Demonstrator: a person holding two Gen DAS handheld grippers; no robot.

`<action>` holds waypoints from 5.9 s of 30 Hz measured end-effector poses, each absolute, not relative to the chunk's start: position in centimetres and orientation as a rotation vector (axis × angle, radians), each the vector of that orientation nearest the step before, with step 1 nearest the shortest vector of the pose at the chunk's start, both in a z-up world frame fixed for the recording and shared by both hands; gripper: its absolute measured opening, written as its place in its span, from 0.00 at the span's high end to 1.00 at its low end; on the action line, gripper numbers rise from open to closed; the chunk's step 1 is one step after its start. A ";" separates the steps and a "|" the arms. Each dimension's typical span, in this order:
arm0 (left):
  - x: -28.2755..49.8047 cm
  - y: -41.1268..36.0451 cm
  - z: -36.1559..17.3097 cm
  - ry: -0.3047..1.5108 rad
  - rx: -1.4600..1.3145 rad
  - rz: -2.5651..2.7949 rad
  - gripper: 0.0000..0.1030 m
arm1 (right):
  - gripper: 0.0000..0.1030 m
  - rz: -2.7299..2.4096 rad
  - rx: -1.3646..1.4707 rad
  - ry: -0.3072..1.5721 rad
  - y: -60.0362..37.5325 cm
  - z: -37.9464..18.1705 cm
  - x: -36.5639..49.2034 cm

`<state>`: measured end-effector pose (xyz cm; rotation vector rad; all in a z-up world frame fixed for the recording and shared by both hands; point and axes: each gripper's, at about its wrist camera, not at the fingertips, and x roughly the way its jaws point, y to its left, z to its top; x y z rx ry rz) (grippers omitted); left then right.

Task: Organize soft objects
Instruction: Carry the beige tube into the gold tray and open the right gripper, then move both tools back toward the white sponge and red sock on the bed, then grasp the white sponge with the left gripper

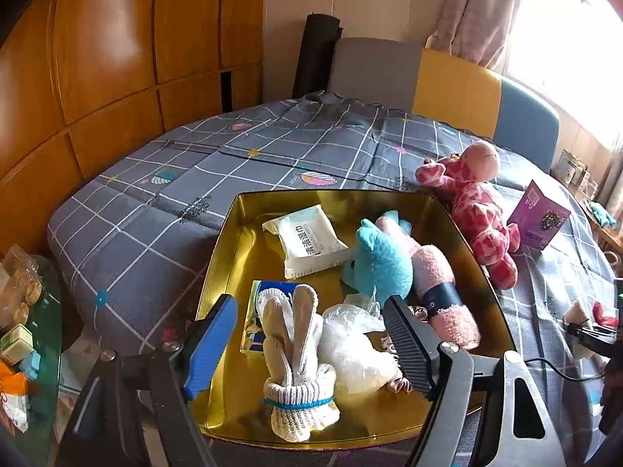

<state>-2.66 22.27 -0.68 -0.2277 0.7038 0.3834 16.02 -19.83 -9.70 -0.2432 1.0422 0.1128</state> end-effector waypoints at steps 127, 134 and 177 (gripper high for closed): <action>12.9 -13.2 -2.1 0.968 0.057 -0.525 0.18 | 0.41 -0.262 0.342 0.886 -38.4 0.4 5.0; 13.3 -17.4 -4.4 1.035 0.076 -0.557 0.18 | 0.41 -0.150 0.374 0.984 -40.0 -0.7 7.4; 17.7 -23.5 -8.7 1.418 -0.145 -0.547 0.21 | 0.39 -0.045 0.645 0.786 -42.0 -1.4 12.5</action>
